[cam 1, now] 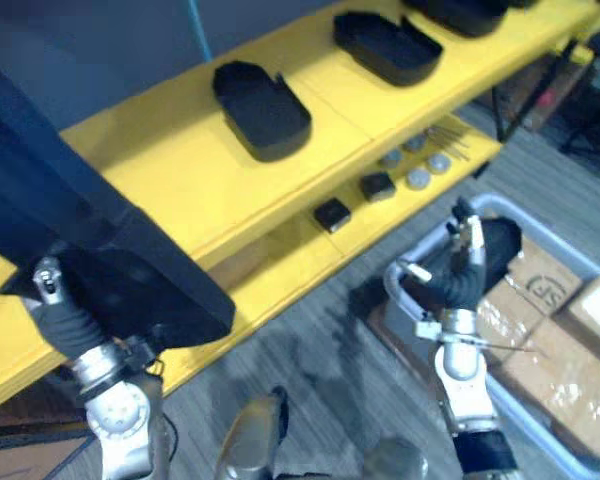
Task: Walk over and take plastic housings, then place them on the shelf
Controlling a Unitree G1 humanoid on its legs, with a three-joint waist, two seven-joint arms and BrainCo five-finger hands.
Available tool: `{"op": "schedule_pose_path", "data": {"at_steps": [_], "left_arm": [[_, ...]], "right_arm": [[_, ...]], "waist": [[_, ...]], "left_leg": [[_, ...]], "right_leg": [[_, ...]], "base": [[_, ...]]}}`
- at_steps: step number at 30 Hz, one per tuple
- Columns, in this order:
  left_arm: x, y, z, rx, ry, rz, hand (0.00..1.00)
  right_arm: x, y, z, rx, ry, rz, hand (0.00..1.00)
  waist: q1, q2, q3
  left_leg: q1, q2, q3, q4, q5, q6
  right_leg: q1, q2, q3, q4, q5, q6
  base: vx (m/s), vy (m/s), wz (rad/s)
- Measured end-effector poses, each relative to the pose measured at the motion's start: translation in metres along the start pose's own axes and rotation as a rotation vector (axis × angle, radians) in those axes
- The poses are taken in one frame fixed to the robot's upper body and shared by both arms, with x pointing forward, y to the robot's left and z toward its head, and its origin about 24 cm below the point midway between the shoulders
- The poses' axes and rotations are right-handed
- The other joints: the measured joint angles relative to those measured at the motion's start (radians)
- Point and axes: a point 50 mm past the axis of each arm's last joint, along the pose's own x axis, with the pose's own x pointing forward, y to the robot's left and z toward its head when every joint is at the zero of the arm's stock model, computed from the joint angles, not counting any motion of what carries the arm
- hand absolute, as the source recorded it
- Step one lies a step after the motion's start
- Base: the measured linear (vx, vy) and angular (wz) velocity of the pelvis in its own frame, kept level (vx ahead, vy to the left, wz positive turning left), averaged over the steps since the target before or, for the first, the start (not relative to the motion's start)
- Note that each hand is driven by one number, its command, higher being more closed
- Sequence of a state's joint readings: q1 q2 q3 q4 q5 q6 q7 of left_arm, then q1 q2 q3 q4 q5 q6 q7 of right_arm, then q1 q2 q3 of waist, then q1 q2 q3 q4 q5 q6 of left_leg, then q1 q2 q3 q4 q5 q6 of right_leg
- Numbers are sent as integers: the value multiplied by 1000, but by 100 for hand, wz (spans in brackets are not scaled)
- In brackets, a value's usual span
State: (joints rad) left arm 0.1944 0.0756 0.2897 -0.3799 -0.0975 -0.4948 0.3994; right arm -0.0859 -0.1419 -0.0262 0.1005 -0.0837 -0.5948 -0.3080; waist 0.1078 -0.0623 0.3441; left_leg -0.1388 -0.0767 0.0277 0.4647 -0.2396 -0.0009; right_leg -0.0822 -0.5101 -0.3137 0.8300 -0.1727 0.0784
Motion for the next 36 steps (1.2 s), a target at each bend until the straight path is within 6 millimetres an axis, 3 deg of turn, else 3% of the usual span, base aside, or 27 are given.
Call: {"op": "schedule_pose_path", "data": {"at_steps": [1,2,4,5,7,9,11,12,13,14,15,18,22,26,29,32,34,36], "left_arm": [[0,2,2,11,-7,-1,100],[4,1,11,27,-50,-21,100],[9,0,15,28,-81,-32,100],[13,-2,16,21,-98,-34,100],[17,-4,16,6,-96,-27,100],[19,-3,12,4,-68,-13,100],[18,2,7,27,-38,-3,100],[16,4,4,30,-25,1,100],[8,6,-1,32,19,17,100],[6,6,-3,34,36,23,100],[4,6,-4,29,45,23,100],[6,4,-3,23,35,23,100],[5,5,-3,31,35,27,100],[2,11,-4,70,55,61,100],[-5,18,-5,140,79,71,100],[-11,29,-4,219,98,94,100],[-13,32,-4,261,109,85,100],[-12,30,-3,265,106,48,100]], "right_arm": [[1,0,1,2,-6,0,0],[5,-2,4,-1,-23,-7,0],[7,-4,5,-4,-39,-6,0],[14,-5,9,-5,-74,2,0],[24,-7,15,-15,-117,23,0],[37,-9,23,2,-163,49,0],[43,-10,28,23,-188,60,0],[46,-14,32,22,-206,70,0],[51,-17,34,19,-212,85,0],[53,-19,35,20,-215,90,0],[59,-24,38,29,-217,91,0],[70,-28,46,119,-242,106,0],[73,-26,58,258,-292,170,0],[78,-3,68,440,-336,246,0],[75,30,71,531,-322,372,0],[62,68,73,616,-274,533,0],[51,92,72,632,-232,638,0],[46,102,67,570,-196,686,0]], "waist": [[0,-1,-5],[-12,8,-18],[-10,14,-34],[-12,28,-47],[-12,45,-54],[-10,49,-63],[-11,27,-82],[-12,16,-105],[3,58,-123],[6,74,-132],[1,99,-147],[0,111,-155],[0,109,-161],[21,95,-171],[44,95,-196],[58,95,-217],[55,86,-226],[63,81,-238]], "left_leg": [[23,2,-6,-17,-2,3],[93,16,-39,-68,0,10],[123,34,-53,-92,-3,15],[160,58,-80,-124,-4,15],[188,87,-93,-148,-6,12],[212,116,-95,-147,-15,1],[226,121,-98,-140,-44,-45],[228,126,-106,-136,-93,-85],[221,172,-103,-118,-100,-91],[221,186,-103,-122,-99,-93],[227,208,-101,-155,-81,-121],[262,212,-94,-231,-33,-136],[280,213,-96,-278,-18,-134],[275,208,-101,-299,0,-131],[255,206,-121,-302,10,-124],[240,200,-129,-302,29,-96],[221,194,-33,-299,65,-47],[204,200,10,-306,87,-55]], "right_leg": [[-14,0,22,32,54,-10],[-54,9,63,111,166,-24],[-76,44,71,114,68,-31],[-97,110,67,38,-6,-30],[-118,172,68,-113,-20,-34],[-135,216,71,-328,8,-14],[-105,240,72,-467,120,-24],[-85,244,74,-490,180,44],[-69,284,57,-490,170,24],[-66,292,39,-488,165,16],[-58,302,10,-483,154,-1],[-53,303,9,-478,150,-7],[-25,303,-17,-514,148,-5],[-18,296,-36,-531,150,1],[-12,289,-65,-544,146,2],[22,274,-118,-567,148,7],[95,245,-210,-623,162,23],[138,238,-275,-662,176,26]], "base": [[350,93,20],[330,44,20],[310,-6,22],[272,-43,21],[259,-100,23],[243,-167,35],[208,-206,56],[183,-248,44],[287,-333,38],[265,-276,31],[204,-181,39],[127,-91,20],[26,-19,14],[-41,4,11],[-36,-19,29],[1,-8,53],[15,19,110],[21,39,116]]}}
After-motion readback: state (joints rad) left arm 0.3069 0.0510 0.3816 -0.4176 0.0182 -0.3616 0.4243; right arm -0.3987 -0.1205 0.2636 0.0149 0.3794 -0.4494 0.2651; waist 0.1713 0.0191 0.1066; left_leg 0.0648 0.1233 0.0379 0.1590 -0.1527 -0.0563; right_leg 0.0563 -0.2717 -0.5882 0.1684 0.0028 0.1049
